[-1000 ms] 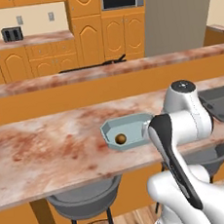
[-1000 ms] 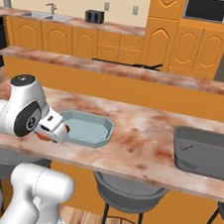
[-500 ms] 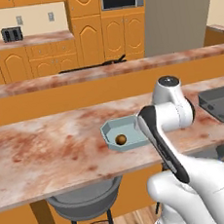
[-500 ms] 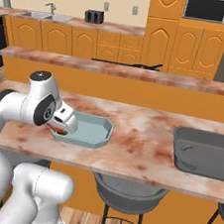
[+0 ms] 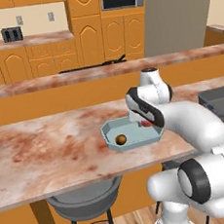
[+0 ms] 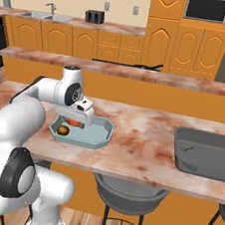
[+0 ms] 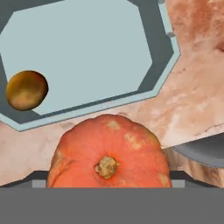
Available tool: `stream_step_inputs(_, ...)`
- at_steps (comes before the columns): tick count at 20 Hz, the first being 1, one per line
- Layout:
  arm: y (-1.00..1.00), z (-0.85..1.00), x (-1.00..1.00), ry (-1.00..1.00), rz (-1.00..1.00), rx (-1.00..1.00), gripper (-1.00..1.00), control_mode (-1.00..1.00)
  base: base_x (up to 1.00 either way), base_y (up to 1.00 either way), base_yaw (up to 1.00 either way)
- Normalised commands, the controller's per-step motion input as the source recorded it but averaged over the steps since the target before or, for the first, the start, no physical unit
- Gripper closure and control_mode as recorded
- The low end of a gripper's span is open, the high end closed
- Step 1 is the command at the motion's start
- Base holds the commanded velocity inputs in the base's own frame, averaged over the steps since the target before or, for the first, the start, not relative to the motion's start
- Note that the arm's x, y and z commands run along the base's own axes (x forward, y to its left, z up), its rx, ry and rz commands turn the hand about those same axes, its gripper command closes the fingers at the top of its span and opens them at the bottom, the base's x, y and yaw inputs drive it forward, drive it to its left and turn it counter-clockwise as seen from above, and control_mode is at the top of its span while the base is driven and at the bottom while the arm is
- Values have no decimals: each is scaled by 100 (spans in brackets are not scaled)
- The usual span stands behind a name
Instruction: Place the cold items (mango and squash) from the fridge in one tupperware on the dining counter. Place the warm items (kebab skewer and hot dog) in the stove area in another tupperware.
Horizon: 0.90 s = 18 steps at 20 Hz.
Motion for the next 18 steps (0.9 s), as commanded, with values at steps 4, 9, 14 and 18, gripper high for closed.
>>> stream_step_inputs(4,-9,-36,100,15,0,0,100,-100,0,0,0)
stream_step_inputs(9,0,-65,100,0,-6,-2,100,-100,0,0,0)
stream_step_inputs(14,0,-78,80,-2,-9,-6,100,-100,0,0,0)
stream_step_inputs(18,0,-59,1,-14,0,-4,100,-100,0,0,0)
